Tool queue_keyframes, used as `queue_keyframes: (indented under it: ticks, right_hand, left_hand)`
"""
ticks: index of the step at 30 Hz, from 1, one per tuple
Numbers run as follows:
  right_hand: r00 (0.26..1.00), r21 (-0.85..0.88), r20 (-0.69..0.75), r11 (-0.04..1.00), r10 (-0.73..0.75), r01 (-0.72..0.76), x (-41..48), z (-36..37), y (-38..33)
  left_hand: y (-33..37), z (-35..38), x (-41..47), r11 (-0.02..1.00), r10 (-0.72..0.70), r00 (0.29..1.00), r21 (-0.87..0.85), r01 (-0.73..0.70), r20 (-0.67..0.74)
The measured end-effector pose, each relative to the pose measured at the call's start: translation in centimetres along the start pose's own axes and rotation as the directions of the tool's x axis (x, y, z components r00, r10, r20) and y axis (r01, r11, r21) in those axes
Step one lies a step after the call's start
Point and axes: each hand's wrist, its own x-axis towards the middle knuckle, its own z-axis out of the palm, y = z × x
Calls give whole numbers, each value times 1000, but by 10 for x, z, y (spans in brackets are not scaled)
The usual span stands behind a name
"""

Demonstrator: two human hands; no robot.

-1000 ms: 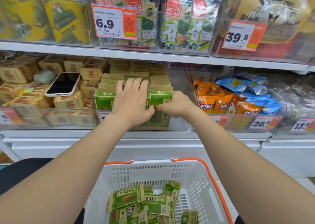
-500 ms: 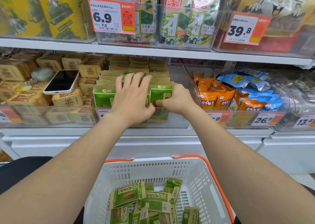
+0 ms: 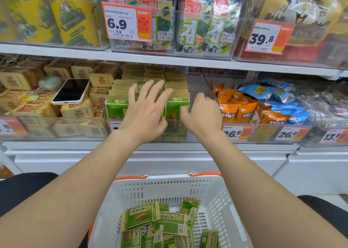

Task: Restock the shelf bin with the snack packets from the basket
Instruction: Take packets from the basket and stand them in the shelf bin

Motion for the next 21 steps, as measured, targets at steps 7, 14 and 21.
queue_keyframes:
  ticks: [7,14,21]
  right_hand:
    - [916,-97,115,913,-385,396,-41,-7,0]
    - [538,-198,809,754,-235,627,-100,16,28]
    - [400,-195,913,775,-80,600,-142,51,33]
  left_hand:
    - [7,-5,-11,981,183,968,-35,-192,-171]
    - [28,37,-45,979,201,659,-136,-149,725]
    - [61,106,-102,989,137,448,-96,-113,883]
